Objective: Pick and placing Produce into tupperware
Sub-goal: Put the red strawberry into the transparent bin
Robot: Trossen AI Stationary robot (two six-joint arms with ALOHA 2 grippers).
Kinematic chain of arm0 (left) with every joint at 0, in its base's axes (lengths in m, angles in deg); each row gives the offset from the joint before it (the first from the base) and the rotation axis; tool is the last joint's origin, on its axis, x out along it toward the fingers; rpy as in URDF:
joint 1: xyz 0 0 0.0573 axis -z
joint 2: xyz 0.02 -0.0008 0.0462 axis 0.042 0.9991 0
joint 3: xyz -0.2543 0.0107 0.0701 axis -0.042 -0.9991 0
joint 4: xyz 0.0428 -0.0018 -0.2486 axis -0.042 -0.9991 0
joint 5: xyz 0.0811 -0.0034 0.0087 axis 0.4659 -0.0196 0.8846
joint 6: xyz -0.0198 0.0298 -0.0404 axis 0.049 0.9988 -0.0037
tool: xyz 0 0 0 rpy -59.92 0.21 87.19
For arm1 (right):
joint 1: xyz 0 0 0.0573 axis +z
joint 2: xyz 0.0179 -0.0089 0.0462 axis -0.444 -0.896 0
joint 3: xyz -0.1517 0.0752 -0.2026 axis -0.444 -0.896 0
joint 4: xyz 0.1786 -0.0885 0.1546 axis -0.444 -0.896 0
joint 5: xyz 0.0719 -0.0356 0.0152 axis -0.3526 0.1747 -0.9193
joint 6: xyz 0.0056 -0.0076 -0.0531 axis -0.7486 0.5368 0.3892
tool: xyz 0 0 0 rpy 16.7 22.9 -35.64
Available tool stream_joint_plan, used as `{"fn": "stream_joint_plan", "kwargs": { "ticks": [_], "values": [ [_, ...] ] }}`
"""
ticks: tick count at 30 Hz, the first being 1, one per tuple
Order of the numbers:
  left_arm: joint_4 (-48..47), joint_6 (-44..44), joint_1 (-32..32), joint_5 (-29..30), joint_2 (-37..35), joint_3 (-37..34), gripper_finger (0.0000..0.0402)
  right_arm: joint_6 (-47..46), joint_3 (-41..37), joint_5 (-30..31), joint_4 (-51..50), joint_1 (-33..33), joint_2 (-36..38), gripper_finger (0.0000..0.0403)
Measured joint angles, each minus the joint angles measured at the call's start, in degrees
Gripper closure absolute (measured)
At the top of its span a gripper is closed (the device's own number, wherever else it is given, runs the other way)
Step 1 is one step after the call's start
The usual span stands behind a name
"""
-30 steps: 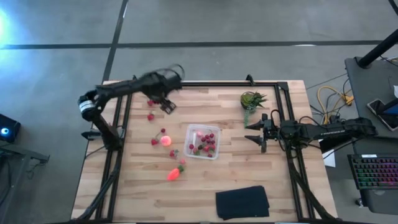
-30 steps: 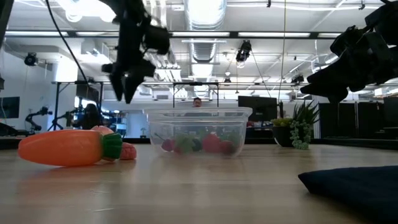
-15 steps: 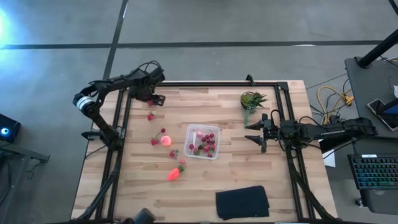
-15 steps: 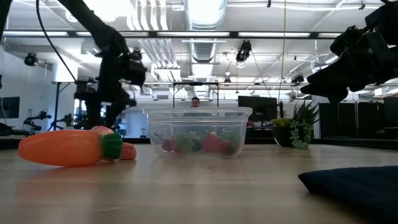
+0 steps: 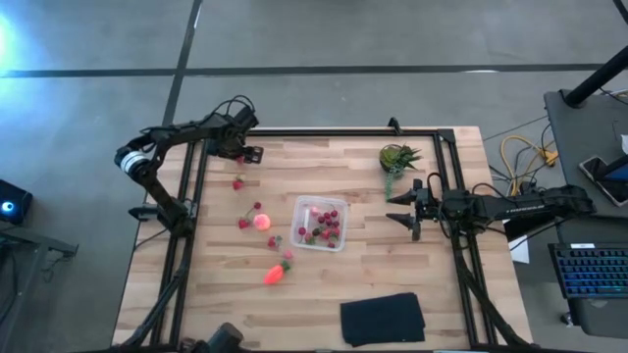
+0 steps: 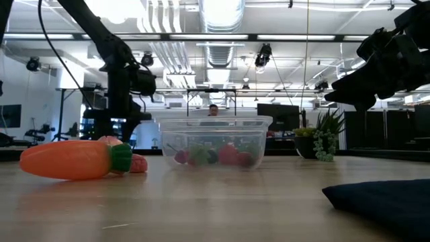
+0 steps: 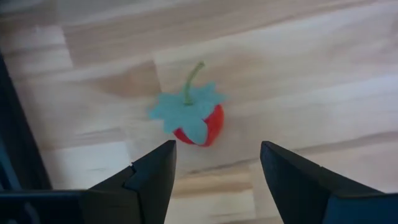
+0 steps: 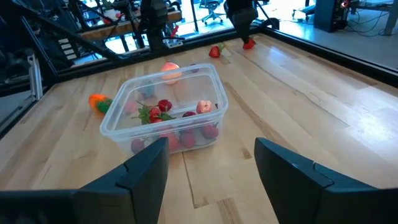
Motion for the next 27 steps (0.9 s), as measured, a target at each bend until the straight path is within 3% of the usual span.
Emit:
{"fn": "stream_joint_plan", "kwargs": {
  "ticks": [11,19,27],
  "values": [
    [2.74,1.61,-2.13,2.46,0.08,-0.06,0.0183,0.0,0.0,0.02,0.0,0.01,0.0,0.0174],
    [3.12,1.67,-2.62,0.98,5.38,-0.11,0.0183,0.0,0.0,0.02,0.0,0.01,0.0,0.0174],
    [3.48,2.94,-2.6,1.73,5.97,0.18,0.0183,0.0,0.0,0.02,0.0,0.02,0.0,0.0174]
  ]
}}
